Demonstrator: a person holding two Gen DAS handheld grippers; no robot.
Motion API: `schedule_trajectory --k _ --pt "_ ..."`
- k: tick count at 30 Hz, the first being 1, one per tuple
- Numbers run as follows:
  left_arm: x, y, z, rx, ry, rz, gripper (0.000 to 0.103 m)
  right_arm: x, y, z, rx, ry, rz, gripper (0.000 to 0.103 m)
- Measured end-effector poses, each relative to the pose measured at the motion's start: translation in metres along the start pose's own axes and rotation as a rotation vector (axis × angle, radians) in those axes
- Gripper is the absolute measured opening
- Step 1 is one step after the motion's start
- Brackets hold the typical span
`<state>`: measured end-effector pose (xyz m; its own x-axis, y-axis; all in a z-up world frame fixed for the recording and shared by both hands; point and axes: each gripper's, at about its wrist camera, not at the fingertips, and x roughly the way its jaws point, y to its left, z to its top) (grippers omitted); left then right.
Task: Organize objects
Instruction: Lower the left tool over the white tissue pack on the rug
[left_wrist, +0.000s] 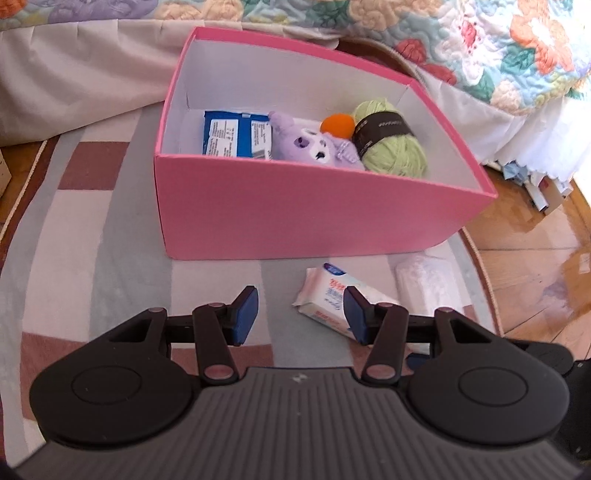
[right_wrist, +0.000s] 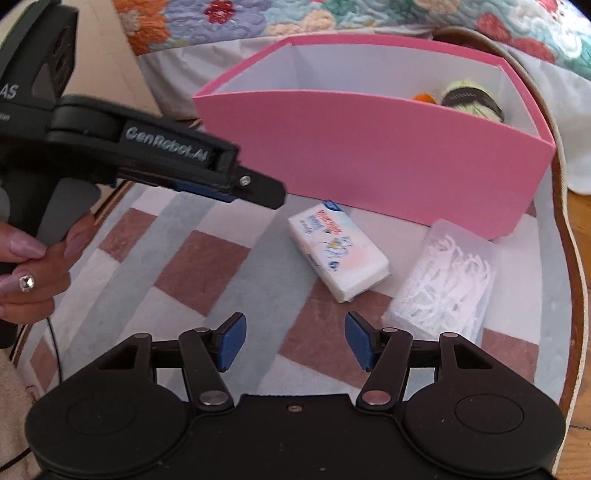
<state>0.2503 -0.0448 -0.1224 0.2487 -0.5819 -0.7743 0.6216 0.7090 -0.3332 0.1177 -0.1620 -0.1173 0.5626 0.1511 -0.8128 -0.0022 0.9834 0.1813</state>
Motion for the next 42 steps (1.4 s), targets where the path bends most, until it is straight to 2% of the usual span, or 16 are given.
schedule_trajectory --k 8,14,18,23,26,29,35,40,42 --pt "0.025 0.009 -0.007 0.0 0.021 -0.011 0.05 0.011 -0.02 0.002 0.141 -0.028 0.02 0.064" --pt "0.03 0.006 -0.006 -0.007 -0.004 -0.064 0.048 0.014 -0.023 -0.001 0.148 -0.05 0.025 0.064" --pt "0.035 0.002 -0.005 0.011 -0.01 -0.068 0.046 0.018 -0.019 0.0 0.126 -0.064 0.01 0.062" --pt "0.041 0.0 -0.006 0.009 -0.004 -0.112 0.031 0.018 -0.018 0.002 0.115 -0.074 -0.013 0.053" --pt "0.04 0.001 -0.006 -0.002 0.003 -0.127 0.028 0.018 -0.019 0.001 0.112 -0.077 -0.026 0.049" --pt "0.039 0.002 -0.007 -0.035 0.037 -0.138 0.028 0.018 -0.018 0.002 0.108 -0.076 -0.03 0.049" --pt "0.03 0.014 -0.017 -0.167 0.125 -0.159 0.028 0.017 -0.013 0.0 0.044 -0.068 -0.043 0.049" --pt "0.019 0.015 -0.03 -0.228 0.202 -0.163 0.028 0.014 -0.01 -0.002 0.017 -0.052 -0.007 0.054" --pt "0.018 0.015 -0.033 -0.241 0.221 -0.155 0.028 0.013 -0.008 -0.004 -0.002 -0.047 0.004 0.059"
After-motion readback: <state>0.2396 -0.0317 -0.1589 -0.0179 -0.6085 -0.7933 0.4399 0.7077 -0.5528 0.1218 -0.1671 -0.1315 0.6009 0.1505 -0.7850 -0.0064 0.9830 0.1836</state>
